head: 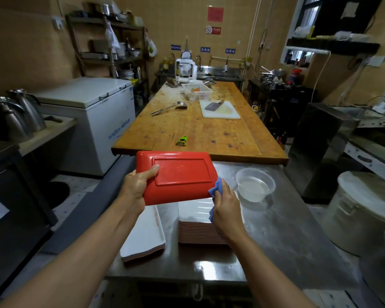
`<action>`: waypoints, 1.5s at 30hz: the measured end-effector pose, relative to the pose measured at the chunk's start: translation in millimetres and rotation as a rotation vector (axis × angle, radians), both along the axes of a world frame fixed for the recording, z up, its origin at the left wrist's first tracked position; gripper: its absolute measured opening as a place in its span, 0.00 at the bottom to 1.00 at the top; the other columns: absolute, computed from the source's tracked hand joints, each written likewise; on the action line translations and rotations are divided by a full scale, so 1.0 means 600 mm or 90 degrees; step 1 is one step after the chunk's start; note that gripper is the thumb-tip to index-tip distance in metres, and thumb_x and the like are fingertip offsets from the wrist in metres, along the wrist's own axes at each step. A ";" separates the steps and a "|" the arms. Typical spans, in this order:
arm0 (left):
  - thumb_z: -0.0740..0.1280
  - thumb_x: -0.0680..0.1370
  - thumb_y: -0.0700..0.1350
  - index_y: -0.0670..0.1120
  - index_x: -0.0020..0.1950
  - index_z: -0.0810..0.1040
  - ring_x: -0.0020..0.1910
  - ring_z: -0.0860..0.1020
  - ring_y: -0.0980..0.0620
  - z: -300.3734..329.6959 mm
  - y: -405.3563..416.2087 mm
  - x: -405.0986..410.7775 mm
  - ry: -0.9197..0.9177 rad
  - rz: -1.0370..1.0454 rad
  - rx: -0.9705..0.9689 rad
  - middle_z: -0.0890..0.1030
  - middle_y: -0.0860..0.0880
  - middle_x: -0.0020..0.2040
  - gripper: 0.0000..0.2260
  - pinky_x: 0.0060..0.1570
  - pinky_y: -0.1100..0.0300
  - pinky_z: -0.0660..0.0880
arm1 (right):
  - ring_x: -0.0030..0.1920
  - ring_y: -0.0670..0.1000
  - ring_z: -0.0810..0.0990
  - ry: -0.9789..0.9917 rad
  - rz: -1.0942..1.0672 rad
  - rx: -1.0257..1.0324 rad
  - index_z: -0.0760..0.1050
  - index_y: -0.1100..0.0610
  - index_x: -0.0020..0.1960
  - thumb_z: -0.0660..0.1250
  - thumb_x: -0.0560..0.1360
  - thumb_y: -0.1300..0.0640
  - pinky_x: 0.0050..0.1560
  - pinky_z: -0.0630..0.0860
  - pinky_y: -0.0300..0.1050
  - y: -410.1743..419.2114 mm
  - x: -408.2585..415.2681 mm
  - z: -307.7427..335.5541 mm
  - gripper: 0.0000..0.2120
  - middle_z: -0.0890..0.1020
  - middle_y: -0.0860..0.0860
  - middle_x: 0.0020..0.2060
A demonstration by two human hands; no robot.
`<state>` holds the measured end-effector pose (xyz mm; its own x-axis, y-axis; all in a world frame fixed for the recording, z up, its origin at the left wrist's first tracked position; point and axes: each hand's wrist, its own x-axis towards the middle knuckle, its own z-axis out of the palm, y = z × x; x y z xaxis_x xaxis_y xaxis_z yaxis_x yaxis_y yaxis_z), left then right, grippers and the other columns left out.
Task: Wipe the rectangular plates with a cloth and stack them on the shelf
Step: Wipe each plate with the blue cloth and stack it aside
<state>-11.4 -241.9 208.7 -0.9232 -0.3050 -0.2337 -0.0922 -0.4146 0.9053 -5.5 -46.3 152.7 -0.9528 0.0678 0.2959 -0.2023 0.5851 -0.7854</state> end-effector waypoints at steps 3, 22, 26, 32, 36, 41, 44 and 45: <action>0.72 0.71 0.39 0.42 0.59 0.76 0.45 0.81 0.40 -0.001 -0.036 0.012 -0.002 0.027 -0.002 0.81 0.38 0.51 0.17 0.48 0.44 0.79 | 0.25 0.51 0.78 -0.086 0.012 -0.029 0.70 0.52 0.42 0.53 0.79 0.60 0.29 0.76 0.47 -0.015 -0.008 -0.016 0.10 0.79 0.57 0.38; 0.79 0.63 0.43 0.45 0.39 0.80 0.30 0.79 0.44 -0.151 -0.105 0.058 0.174 -0.036 -1.116 0.80 0.48 0.34 0.10 0.26 0.57 0.73 | 0.31 0.54 0.80 -0.148 0.080 -0.025 0.68 0.57 0.54 0.56 0.79 0.60 0.39 0.79 0.57 -0.093 -0.030 -0.009 0.05 0.79 0.54 0.39; 0.80 0.58 0.40 0.46 0.33 0.77 0.25 0.76 0.47 -0.192 -0.098 0.064 0.145 -0.120 -1.227 0.76 0.49 0.28 0.13 0.18 0.62 0.65 | 0.37 0.54 0.80 -0.157 0.080 0.001 0.69 0.57 0.55 0.57 0.78 0.60 0.45 0.77 0.57 -0.094 -0.033 -0.029 0.07 0.79 0.56 0.45; 0.78 0.51 0.34 0.44 0.28 0.74 0.22 0.72 0.46 -0.232 -0.075 0.075 0.126 -0.201 -1.265 0.72 0.47 0.25 0.16 0.17 0.66 0.58 | 0.46 0.55 0.78 -0.157 0.062 -0.002 0.70 0.56 0.57 0.58 0.77 0.60 0.48 0.76 0.53 -0.086 -0.042 -0.049 0.09 0.79 0.55 0.49; 0.78 0.48 0.34 0.43 0.28 0.73 0.22 0.72 0.46 -0.266 -0.061 0.069 0.082 -0.243 -1.274 0.72 0.47 0.25 0.17 0.17 0.66 0.60 | 0.42 0.51 0.78 -0.145 0.064 -0.014 0.70 0.56 0.57 0.58 0.78 0.60 0.46 0.75 0.49 -0.080 -0.044 -0.053 0.09 0.79 0.54 0.48; 0.80 0.44 0.34 0.44 0.26 0.73 0.21 0.71 0.48 -0.314 -0.057 0.058 0.024 -0.270 -1.299 0.71 0.47 0.25 0.20 0.17 0.67 0.61 | 0.31 0.44 0.77 -0.154 0.070 -0.041 0.69 0.54 0.55 0.57 0.78 0.62 0.32 0.72 0.32 -0.072 -0.045 -0.054 0.07 0.78 0.49 0.37; 0.83 0.54 0.45 0.43 0.37 0.78 0.33 0.77 0.47 -0.316 -0.056 0.053 -0.033 -0.334 -1.299 0.77 0.46 0.35 0.19 0.23 0.62 0.68 | 0.30 0.47 0.79 -0.163 0.066 -0.053 0.69 0.55 0.56 0.57 0.79 0.62 0.29 0.73 0.32 -0.070 -0.046 -0.056 0.08 0.79 0.51 0.39; 0.80 0.60 0.49 0.42 0.44 0.79 0.39 0.79 0.47 -0.321 -0.056 0.052 -0.073 -0.341 -1.299 0.78 0.45 0.42 0.19 0.28 0.60 0.71 | 0.30 0.47 0.79 -0.167 0.064 -0.059 0.69 0.55 0.56 0.57 0.79 0.62 0.28 0.73 0.31 -0.068 -0.047 -0.057 0.07 0.79 0.51 0.40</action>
<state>19.8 -275.7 15.9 -0.9955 0.0849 -0.0416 0.0881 0.9926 -0.0831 -33.5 -87.0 118.3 -0.9992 -0.0157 0.0362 -0.0392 0.4957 -0.8676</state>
